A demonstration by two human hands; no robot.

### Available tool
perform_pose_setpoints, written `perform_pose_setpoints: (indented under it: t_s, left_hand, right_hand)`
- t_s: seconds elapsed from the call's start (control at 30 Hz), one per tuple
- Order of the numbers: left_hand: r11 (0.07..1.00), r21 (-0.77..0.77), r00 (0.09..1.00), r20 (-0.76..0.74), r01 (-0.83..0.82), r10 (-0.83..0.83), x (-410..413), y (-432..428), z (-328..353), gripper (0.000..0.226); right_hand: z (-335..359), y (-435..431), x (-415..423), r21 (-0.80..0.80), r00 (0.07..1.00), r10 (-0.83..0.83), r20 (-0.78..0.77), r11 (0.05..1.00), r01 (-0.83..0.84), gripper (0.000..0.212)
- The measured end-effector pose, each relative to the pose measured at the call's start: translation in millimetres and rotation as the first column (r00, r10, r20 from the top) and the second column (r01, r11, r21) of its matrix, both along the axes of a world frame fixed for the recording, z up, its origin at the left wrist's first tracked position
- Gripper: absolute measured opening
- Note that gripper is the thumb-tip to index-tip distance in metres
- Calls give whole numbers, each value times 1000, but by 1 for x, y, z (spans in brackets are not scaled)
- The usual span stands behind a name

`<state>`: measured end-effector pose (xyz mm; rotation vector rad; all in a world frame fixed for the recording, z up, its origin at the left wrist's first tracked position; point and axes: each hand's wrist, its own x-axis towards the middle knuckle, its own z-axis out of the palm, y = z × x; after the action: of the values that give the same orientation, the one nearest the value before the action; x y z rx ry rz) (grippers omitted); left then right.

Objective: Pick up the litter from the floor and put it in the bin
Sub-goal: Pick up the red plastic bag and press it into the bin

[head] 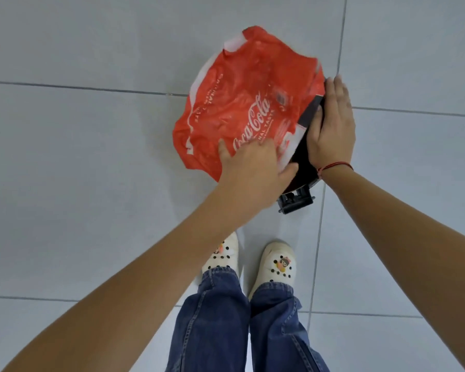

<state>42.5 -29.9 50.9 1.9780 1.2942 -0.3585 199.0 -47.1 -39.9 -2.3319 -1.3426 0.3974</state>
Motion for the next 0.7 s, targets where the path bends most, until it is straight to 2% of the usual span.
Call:
perform_pose_setpoints:
  t_s: [0.1,0.17,0.27,0.37,0.47,0.7]
  left_hand:
    - [959,283,999,46,3,-17,13,15,-10,39]
    - [907,414,997,-23,72,-69,9,29,-26,53]
    - [899,390,976,-163,200,-147,-7,40,-67,80]
    - [875,306,909,-305,377,-285,-13,31,-105,86]
    - [927,177,913,-309,329,-265,-5,26,-129,87]
    - [944,124,897,-369,307,-243,8,27,-140,88]
  right_hand:
    - [-2,0,1,16,1000,5,-9,1000,-5,47]
    - [-2,-1,1,29,1000,2,-23,1000,-1,47]
    - [-2,-2,0,52,999,-5,-36,999,7,46]
    - [-1,-1,-3,47,999,-7,-51,999,10,46]
    - [-1,-1,-4,44,999,6,-36,999,-4,47]
    - [-2,1,-3,22,1000,13,-16,1000,-13,48]
